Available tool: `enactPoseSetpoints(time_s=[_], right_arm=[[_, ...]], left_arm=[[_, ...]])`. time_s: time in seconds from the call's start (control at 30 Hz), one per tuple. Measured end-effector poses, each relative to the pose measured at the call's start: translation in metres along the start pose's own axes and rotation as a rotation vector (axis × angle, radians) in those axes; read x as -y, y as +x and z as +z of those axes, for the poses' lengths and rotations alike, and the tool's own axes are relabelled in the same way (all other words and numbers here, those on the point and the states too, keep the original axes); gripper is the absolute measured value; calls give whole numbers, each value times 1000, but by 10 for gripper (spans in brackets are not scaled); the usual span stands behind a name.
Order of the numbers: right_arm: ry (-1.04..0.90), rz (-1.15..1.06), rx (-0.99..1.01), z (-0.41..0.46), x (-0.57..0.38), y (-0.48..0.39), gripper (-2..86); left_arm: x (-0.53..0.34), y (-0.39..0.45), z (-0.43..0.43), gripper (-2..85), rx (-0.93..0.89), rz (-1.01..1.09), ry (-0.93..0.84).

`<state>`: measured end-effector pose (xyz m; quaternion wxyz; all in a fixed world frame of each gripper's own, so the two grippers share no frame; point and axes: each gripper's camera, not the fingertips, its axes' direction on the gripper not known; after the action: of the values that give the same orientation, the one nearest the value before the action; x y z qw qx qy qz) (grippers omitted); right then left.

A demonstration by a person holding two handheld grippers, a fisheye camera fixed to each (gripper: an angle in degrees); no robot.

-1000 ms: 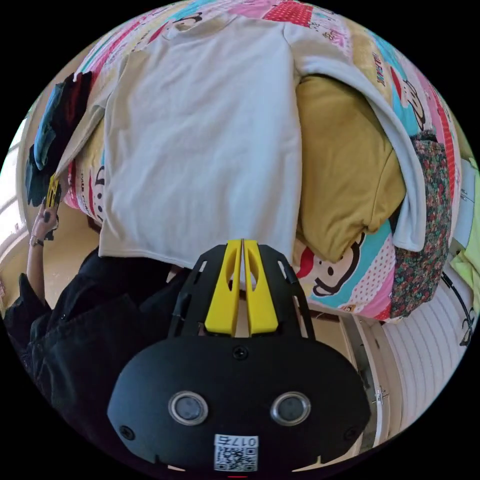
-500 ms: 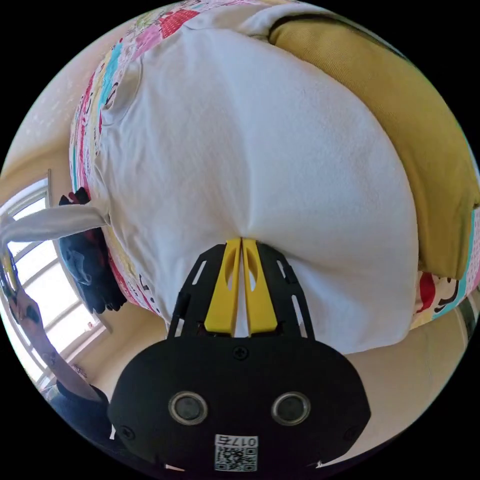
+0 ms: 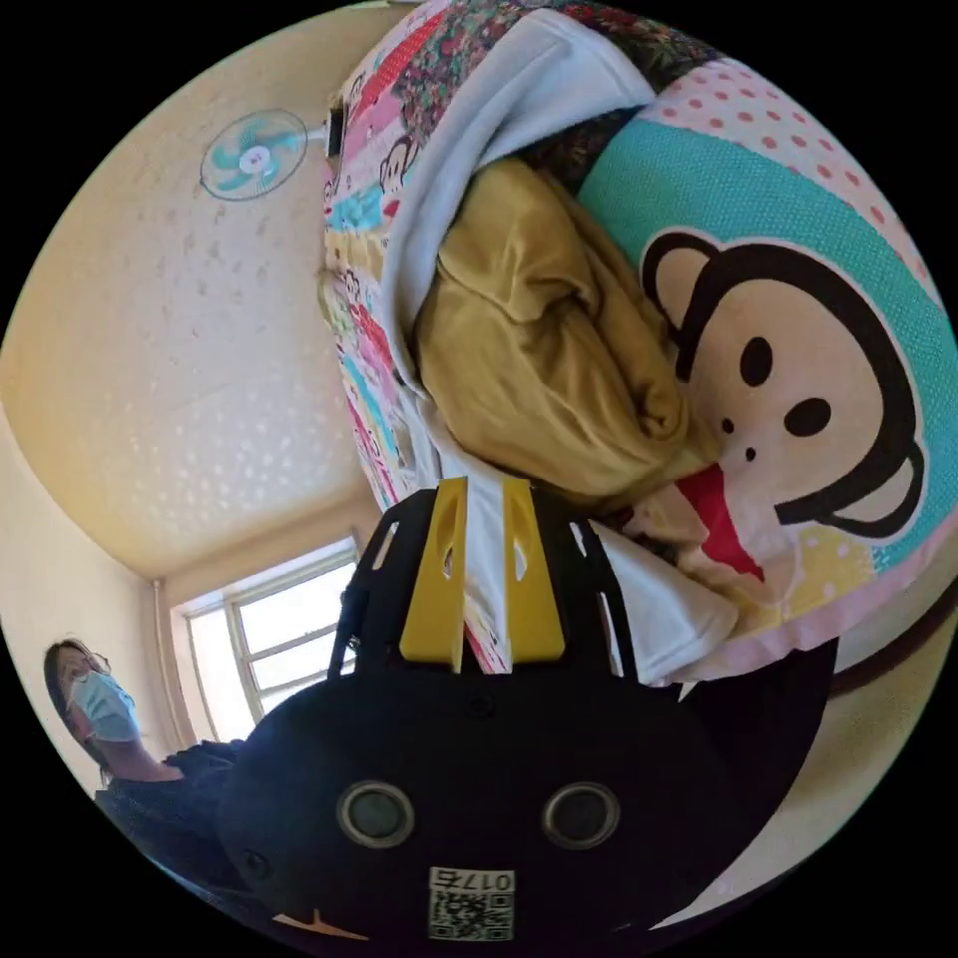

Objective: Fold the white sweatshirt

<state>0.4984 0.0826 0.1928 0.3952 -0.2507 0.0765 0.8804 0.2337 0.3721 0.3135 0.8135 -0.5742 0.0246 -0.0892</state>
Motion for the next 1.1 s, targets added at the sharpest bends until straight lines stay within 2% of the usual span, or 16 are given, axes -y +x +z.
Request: enactPoseSetpoints(time_s=[0.13, 0.2, 0.37, 0.47, 0.6, 0.77, 0.87, 0.9, 0.93, 0.97, 1.0, 1.03, 1.1], right_arm=[[293, 183, 277, -45, 47, 16, 107], [345, 268, 383, -44, 63, 27, 123], [341, 336, 346, -27, 90, 26, 127], [420, 318, 411, -25, 87, 3, 72], [370, 30, 549, 3, 74, -80, 48], [120, -398, 561, 108, -2, -199, 46], [-175, -599, 499, 221, -79, -229, 46], [-341, -639, 412, 273, -113, -224, 47], [-501, -652, 229, 324, -148, -209, 48], [-570, -645, 95, 347, -167, -196, 48], [-673, -632, -177, 383, -203, -164, 51], [-740, -653, -329, 399, -235, -132, 55], [-806, -686, -420, 395, -270, -88, 60]], left_arm=[[-51, -20, 7, 92, 107, -4, -62], [-66, -29, 5, 92, 133, -25, -75], [-92, -49, 0, 91, 141, -99, -61], [-97, -53, -3, 89, 127, -98, -64], [-105, -63, -6, 87, 139, -97, -113], [-119, -78, -30, 87, 134, -118, -122], [-127, -90, -51, 87, 125, -152, -96], [-129, -93, -55, 87, 123, -161, -89], [-133, -100, -65, 87, 121, -180, -75], [-138, -106, -76, 87, 118, -203, -57], [-141, -110, -82, 87, 115, -214, -47], [-147, -117, -95, 88, 107, -240, -21], [-158, -128, -116, 89, 93, -281, 20]])
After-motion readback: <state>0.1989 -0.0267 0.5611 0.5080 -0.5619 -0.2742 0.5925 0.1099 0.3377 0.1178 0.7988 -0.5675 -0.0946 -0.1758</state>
